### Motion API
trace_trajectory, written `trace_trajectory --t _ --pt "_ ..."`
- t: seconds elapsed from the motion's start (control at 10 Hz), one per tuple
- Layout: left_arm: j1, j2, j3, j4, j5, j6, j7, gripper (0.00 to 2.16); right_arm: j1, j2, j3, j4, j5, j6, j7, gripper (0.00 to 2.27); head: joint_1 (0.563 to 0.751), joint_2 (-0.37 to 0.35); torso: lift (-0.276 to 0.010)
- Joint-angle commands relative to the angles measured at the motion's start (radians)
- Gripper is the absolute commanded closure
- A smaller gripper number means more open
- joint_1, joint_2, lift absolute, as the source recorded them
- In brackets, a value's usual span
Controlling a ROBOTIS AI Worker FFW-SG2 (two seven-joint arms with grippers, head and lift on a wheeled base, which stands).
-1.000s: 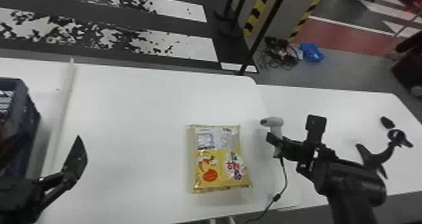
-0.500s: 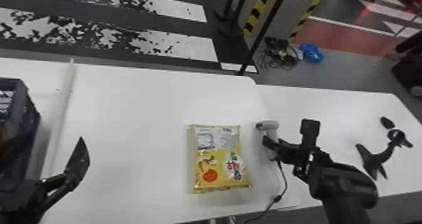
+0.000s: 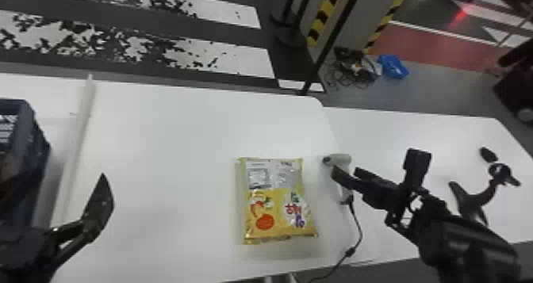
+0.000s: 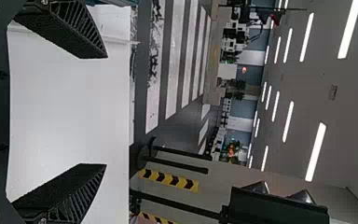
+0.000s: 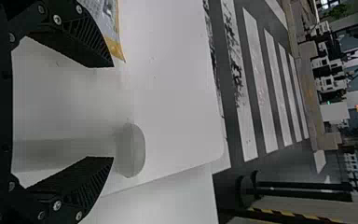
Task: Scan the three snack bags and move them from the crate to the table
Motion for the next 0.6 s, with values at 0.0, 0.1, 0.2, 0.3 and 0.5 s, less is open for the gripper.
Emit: trace_trajectory --t 0.0,0.1,0.2,0.3,0.5 --pt "0.000 -0.001 -0.002 -0.001 0.000 0.000 0.000 0.03 0.033 0.000 -0.084 -0.090 -0.119 0.279 0.068 0.08 0.695 -0.350 -0.062" --pt "0.000 -0.001 -0.002 0.001 0.000 0.000 -0.002 0.03 0.050 -0.002 -0.097 -0.119 -0.145 0.368 0.105 0.08 0.695 -0.350 -0.062" --pt "0.000 -0.001 -0.002 -0.001 0.000 0.000 -0.002 0.03 0.055 -0.002 -0.098 -0.122 -0.159 0.438 0.141 0.08 0.695 -0.350 -0.062" --pt "0.002 0.001 -0.004 -0.001 0.000 0.000 -0.003 0.03 0.055 0.000 -0.084 -0.108 -0.152 0.441 0.177 0.08 0.695 -0.350 -0.062" --pt "0.006 0.001 -0.007 -0.001 0.000 -0.006 -0.006 0.03 0.046 0.000 -0.035 -0.038 -0.123 0.371 0.238 0.08 0.695 -0.350 -0.062"
